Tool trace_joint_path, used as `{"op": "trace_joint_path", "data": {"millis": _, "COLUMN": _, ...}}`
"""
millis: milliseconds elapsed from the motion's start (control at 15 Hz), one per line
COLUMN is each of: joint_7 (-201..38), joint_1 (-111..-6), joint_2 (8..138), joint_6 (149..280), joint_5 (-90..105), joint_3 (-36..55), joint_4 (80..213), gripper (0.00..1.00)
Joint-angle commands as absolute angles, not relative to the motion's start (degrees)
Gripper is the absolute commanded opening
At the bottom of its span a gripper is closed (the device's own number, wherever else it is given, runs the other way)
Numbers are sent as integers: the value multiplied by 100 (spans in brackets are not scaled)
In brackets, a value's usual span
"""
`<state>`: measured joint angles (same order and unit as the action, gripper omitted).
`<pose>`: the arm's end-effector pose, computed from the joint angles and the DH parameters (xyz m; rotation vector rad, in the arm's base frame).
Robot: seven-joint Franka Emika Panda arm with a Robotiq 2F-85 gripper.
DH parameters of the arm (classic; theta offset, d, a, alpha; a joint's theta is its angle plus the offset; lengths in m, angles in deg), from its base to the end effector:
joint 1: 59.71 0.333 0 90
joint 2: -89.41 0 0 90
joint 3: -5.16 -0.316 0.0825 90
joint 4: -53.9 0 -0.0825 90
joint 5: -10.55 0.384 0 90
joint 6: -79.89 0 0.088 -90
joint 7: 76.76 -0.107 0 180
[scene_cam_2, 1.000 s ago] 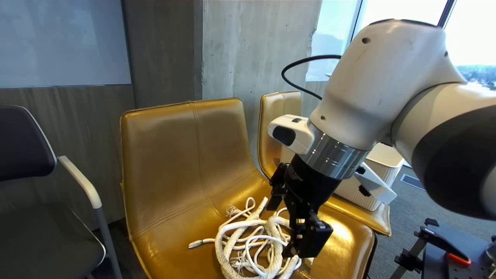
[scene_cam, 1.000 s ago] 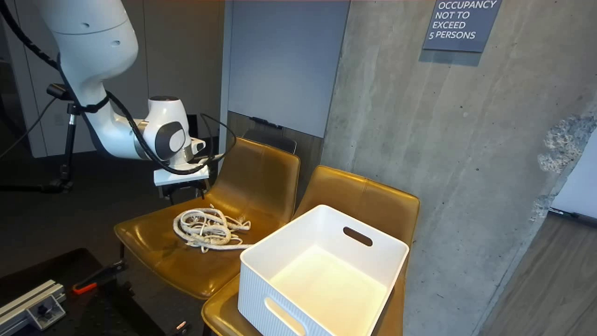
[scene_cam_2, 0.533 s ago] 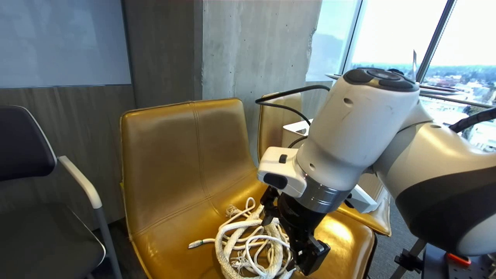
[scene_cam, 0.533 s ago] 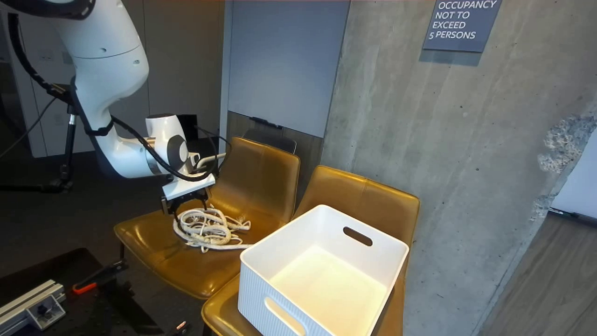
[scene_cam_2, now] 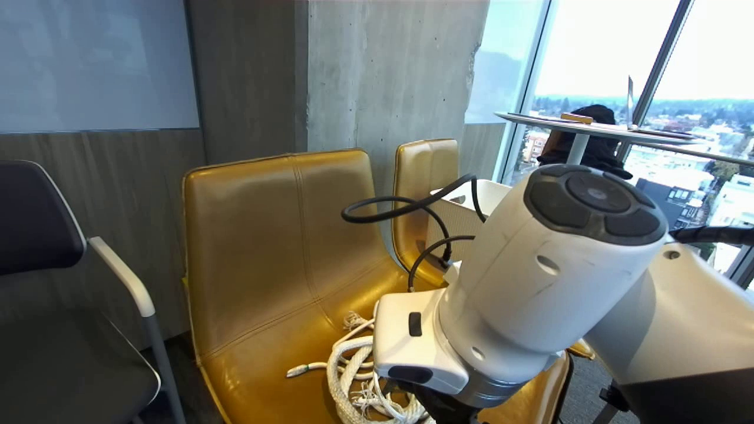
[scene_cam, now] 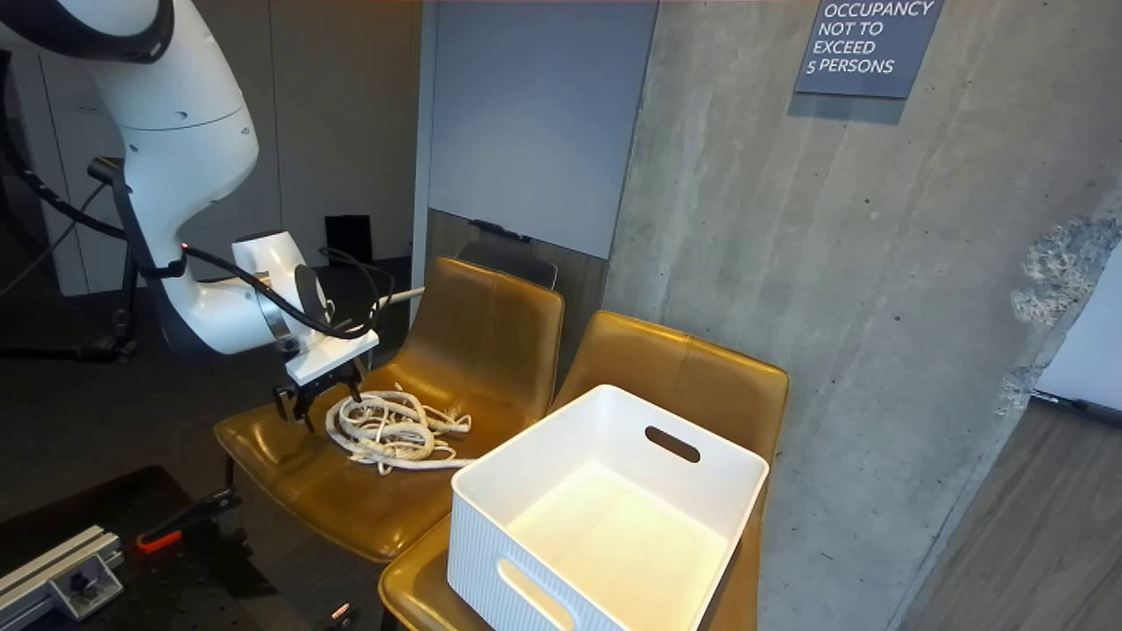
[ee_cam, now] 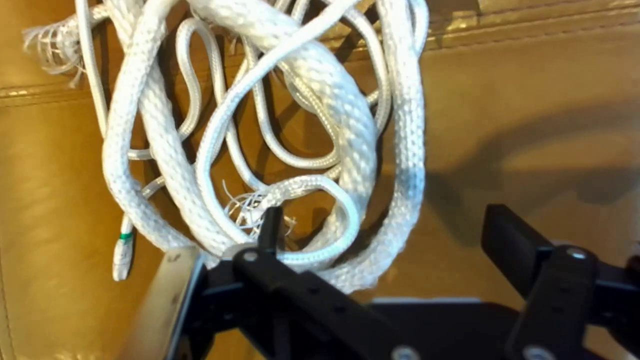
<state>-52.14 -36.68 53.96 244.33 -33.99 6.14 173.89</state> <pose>0.5174 0.2518 0.1287 2.0392 2.0080 0.1971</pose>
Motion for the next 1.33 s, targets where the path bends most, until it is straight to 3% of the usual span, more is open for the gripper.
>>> {"op": "trace_joint_path", "data": {"millis": 0, "joint_7": -5324, "joint_1": -3459, "joint_2": 5154, "joint_6": 24495, "joint_5": -3657, "joint_3": 848, "joint_4": 17198, "gripper": 100}}
{"op": "trace_joint_path", "data": {"millis": 333, "joint_7": -5651, "joint_1": -3875, "joint_2": 4838, "joint_6": 24354, "joint_5": -4079, "joint_3": 598, "joint_4": 17071, "gripper": 100}}
{"op": "trace_joint_path", "data": {"millis": 400, "joint_7": -5691, "joint_1": -3918, "joint_2": 4773, "joint_6": 24347, "joint_5": -4079, "joint_3": 572, "joint_4": 17037, "gripper": 75}}
{"op": "trace_joint_path", "data": {"millis": 533, "joint_7": -5712, "joint_1": -3988, "joint_2": 4714, "joint_6": 24334, "joint_5": -4029, "joint_3": 511, "joint_4": 17038, "gripper": 68}}
{"op": "trace_joint_path", "data": {"millis": 1133, "joint_7": -5960, "joint_1": -4354, "joint_2": 5127, "joint_6": 24045, "joint_5": -3639, "joint_3": 58, "joint_4": 17385, "gripper": 1}}
{"op": "trace_joint_path", "data": {"millis": 1267, "joint_7": -5907, "joint_1": -4464, "joint_2": 5382, "joint_6": 23805, "joint_5": -3517, "joint_3": 10, "joint_4": 17453, "gripper": 0}}
